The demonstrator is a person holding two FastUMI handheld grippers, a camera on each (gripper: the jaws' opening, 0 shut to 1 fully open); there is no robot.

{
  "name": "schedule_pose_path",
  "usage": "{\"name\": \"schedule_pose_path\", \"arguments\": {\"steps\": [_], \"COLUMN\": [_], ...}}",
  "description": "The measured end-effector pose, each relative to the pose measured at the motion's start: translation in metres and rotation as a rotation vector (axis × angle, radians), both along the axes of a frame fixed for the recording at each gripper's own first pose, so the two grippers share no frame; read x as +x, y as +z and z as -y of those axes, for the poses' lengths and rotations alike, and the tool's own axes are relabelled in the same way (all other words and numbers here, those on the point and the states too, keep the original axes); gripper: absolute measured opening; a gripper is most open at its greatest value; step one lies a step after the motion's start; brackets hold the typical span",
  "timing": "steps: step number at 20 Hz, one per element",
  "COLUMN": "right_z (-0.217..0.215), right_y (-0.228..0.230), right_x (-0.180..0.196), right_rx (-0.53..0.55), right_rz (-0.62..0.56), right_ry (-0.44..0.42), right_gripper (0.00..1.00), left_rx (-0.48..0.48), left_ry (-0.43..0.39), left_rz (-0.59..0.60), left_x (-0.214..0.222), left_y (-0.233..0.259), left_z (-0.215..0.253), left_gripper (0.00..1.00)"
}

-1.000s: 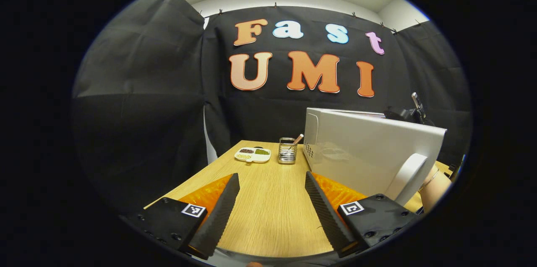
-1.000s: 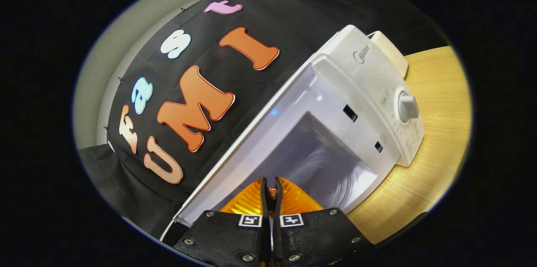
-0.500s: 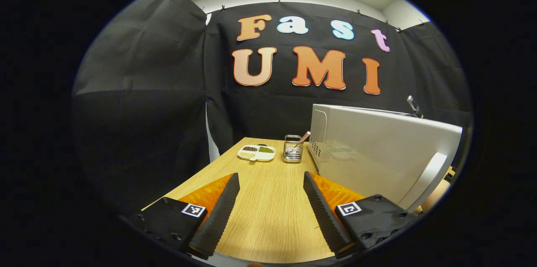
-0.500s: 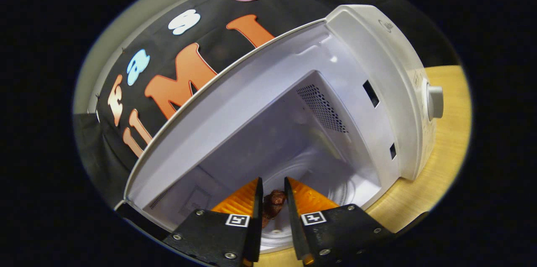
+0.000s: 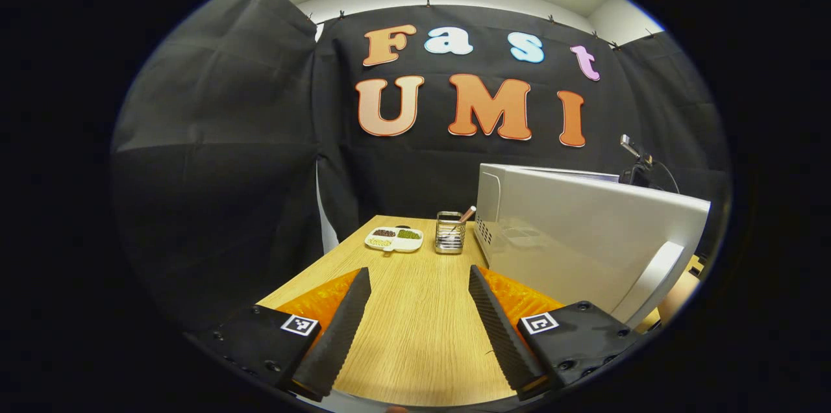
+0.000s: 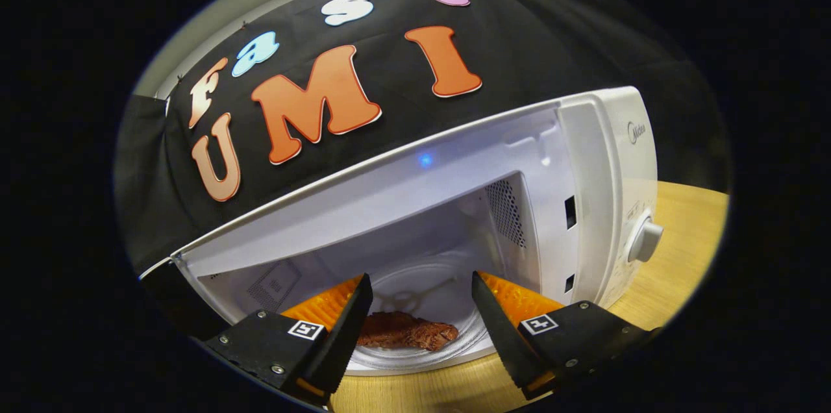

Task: Open the microwave oven with the left hand, put the food in, and close the microwave oven.

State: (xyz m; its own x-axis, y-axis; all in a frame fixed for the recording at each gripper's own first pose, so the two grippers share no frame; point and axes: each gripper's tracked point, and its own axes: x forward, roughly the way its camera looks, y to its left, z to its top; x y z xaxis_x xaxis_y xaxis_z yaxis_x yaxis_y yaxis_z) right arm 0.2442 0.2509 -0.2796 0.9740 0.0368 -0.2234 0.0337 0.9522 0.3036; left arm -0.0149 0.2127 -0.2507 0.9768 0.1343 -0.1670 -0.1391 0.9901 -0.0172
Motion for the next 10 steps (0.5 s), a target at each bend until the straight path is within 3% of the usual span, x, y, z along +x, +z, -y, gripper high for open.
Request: {"name": "schedule_pose_path", "arguments": {"steps": [1, 6, 7, 9, 10], "right_z": [0.002, 0.012, 0.016, 0.029, 0.036], "right_y": [0.008, 0.046, 0.051, 0.063, 0.071], "right_x": [-0.005, -0.043, -0.050, -0.068, -0.076], "right_rx": [-0.024, -0.094, -0.113, -0.159, -0.180], "right_rz": [0.021, 0.062, 0.063, 0.063, 0.070], "right_ry": [0.011, 0.085, 0.102, 0.127, 0.138], "right_gripper": [0.94, 0.94, 0.94, 0.94, 0.94], "left_rx": [0.005, 0.005, -0.002, -0.026, -0.035], "left_ry": [0.000, -0.039, -0.051, -0.057, -0.057], "left_rz": [0.006, 0.014, 0.018, 0.022, 0.026], "left_x": [-0.001, -0.007, -0.008, -0.009, -0.011], "left_y": [0.002, 0.011, 0.012, 0.017, 0.018], "left_z": [0.001, 0.015, 0.020, 0.021, 0.020], "left_gripper": [0.98, 0.97, 0.93, 0.96, 0.83]}}
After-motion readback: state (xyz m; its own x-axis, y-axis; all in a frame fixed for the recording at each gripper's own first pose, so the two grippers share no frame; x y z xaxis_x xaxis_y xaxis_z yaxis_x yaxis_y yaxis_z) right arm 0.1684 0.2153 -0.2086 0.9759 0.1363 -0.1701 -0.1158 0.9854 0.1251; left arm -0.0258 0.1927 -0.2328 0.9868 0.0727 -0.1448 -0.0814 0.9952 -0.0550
